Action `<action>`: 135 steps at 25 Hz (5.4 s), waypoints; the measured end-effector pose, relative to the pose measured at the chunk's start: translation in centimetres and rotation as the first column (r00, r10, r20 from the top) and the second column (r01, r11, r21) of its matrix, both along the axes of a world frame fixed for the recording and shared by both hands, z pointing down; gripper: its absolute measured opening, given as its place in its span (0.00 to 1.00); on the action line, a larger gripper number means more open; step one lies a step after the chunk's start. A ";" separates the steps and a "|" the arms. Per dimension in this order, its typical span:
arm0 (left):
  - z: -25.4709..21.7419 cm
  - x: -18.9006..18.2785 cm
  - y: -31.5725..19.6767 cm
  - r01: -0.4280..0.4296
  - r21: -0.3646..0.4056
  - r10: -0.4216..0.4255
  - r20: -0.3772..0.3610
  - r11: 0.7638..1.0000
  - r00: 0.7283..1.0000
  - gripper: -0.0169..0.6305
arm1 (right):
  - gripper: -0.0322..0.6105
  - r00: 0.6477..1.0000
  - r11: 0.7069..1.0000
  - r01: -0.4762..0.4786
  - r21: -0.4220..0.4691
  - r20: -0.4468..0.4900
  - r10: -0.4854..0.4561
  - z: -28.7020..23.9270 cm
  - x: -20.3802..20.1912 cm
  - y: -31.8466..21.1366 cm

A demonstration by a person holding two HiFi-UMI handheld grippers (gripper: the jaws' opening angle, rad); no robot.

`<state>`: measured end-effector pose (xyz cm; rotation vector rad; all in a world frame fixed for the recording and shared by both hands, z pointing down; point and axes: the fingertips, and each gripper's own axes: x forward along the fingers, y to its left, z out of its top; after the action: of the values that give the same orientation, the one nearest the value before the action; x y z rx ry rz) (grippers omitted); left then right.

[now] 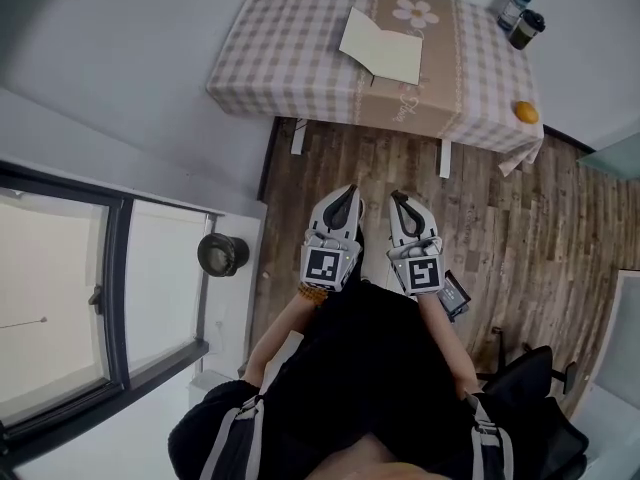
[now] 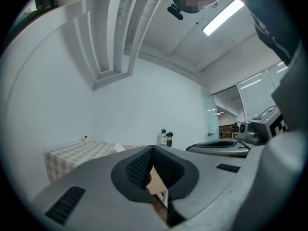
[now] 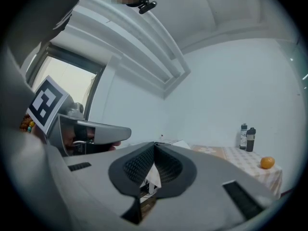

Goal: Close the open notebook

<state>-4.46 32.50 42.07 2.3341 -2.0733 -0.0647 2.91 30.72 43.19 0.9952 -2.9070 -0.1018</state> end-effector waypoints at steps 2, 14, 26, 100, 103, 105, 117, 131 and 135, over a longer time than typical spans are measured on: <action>0.0 -0.4 -1.3 0.002 -0.008 -0.002 -0.005 1.000 1.000 0.03 | 0.06 1.000 1.000 0.005 -0.017 -0.023 -0.005 0.2 -0.5 -1.3; 0.0 -3.1 -7.7 0.002 -0.043 -0.002 -0.002 0.999 1.000 0.03 | 0.06 1.000 0.999 0.025 -0.040 -0.012 -0.026 0.1 -3.7 -7.5; 0.3 -6.0 -13.0 -0.005 -0.072 0.003 -0.024 0.997 1.000 0.03 | 0.06 0.999 0.998 0.007 -0.058 -0.031 -0.009 0.4 -5.8 -12.7; 7.6 -18.3 -35.9 0.139 -0.294 -0.142 0.013 0.946 0.990 0.04 | 0.06 0.987 0.988 0.153 -0.015 -0.054 -0.154 2.4 -14.8 -37.9; 9.3 -18.6 -37.0 0.127 -0.317 -0.135 -0.001 0.940 0.991 0.04 | 0.06 0.985 0.987 0.158 -0.003 -0.070 -0.158 3.0 -15.1 -38.6; 10.0 -18.7 -38.2 0.104 -0.337 -0.120 -0.027 0.936 0.992 0.21 | 0.06 0.982 0.985 0.169 0.014 -0.087 -0.167 2.8 -15.3 -39.5; 12.0 -21.4 -40.8 0.050 -0.339 -0.096 -0.123 0.939 0.988 0.22 | 0.06 0.987 0.992 0.105 0.064 -0.125 -0.097 3.1 -16.3 -41.3; 11.8 -19.4 -41.1 0.010 -0.354 -0.072 -0.162 0.935 0.984 0.22 | 0.06 0.976 0.987 0.160 0.003 -0.153 -0.158 4.2 -15.6 -40.2; 11.7 -19.0 -41.2 0.006 -0.347 -0.066 -0.164 0.938 0.984 0.22 | 0.06 0.974 0.987 0.159 -0.001 -0.162 -0.157 4.5 -15.3 -40.4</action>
<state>-23.50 -8.70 53.80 2.0075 -1.8683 0.0872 -12.35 -9.71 47.71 0.7185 -2.8339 -0.1989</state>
